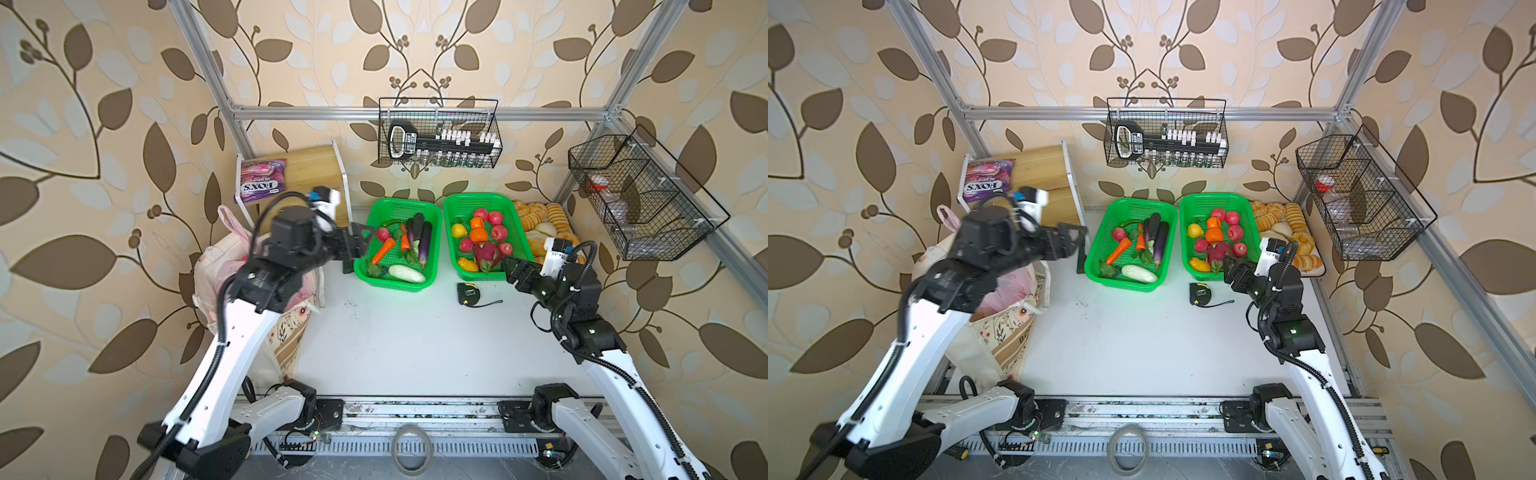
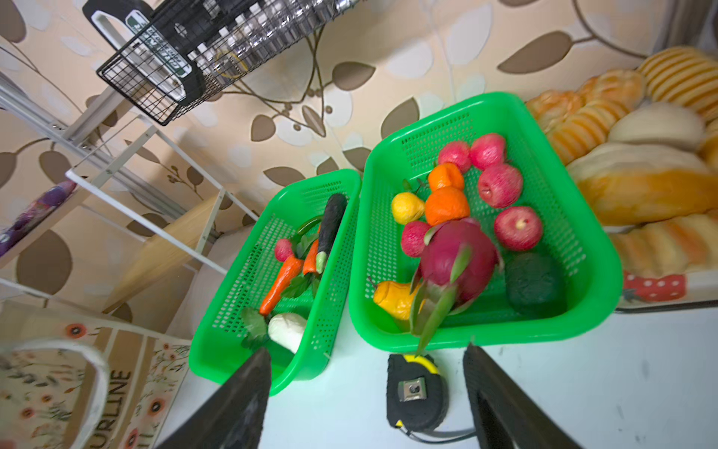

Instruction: Place the mixed food into the grocery bags and tie them

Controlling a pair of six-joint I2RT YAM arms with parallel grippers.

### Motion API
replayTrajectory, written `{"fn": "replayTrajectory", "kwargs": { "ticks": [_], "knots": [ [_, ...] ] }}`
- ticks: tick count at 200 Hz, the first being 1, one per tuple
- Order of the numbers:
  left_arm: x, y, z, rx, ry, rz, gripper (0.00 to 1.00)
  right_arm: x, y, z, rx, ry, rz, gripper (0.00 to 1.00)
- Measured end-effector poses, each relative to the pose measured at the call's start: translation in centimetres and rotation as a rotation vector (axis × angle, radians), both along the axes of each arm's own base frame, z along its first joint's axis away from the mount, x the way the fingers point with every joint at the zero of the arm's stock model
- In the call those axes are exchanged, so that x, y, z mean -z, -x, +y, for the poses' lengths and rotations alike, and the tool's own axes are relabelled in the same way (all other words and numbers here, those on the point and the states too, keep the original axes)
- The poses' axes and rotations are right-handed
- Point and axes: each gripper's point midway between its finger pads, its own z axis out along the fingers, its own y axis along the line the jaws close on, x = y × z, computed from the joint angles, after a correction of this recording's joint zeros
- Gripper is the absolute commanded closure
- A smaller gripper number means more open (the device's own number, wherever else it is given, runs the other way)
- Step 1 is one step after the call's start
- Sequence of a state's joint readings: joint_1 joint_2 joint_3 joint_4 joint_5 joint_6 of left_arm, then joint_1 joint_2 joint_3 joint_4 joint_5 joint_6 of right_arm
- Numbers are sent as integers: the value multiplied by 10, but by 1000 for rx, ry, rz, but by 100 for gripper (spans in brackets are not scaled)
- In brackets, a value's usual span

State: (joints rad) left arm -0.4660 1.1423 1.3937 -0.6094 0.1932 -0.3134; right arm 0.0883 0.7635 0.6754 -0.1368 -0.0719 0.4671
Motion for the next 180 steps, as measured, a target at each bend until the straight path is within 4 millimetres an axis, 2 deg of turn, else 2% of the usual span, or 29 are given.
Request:
{"fn": "replayTrajectory", "kwargs": {
  "ticks": [7,20,36,52,66,78,91,110,130,147,158,180],
  "knots": [
    [20,-2,-18,36,-35,22,15,5,-1,-4,21,20,-6,22],
    [61,-8,-39,68,-119,66,14,24,-2,-13,60,54,7,22],
    [110,-19,-46,59,-223,116,12,54,1,-23,107,94,46,22],
    [154,-31,-38,21,-324,145,12,77,6,-30,138,128,63,22],
    [186,-34,-28,-9,-403,156,8,87,10,-35,159,155,52,22],
    [205,-34,-15,-45,-468,161,7,91,11,-39,172,177,34,22],
    [217,-37,1,-91,-521,155,7,91,10,-41,180,205,13,22],
    [223,-41,25,-167,-567,145,6,86,7,-41,178,231,-15,22],
    [214,-44,67,-296,-547,144,8,86,4,-40,167,250,-21,22],
    [191,-42,97,-384,-474,113,9,86,3,-38,157,255,-24,23],
    [172,-39,107,-424,-429,74,3,85,2,-36,153,255,-29,23],
    [139,-28,130,-541,-369,8,2,84,2,-32,139,249,-36,23]
  ]
}}
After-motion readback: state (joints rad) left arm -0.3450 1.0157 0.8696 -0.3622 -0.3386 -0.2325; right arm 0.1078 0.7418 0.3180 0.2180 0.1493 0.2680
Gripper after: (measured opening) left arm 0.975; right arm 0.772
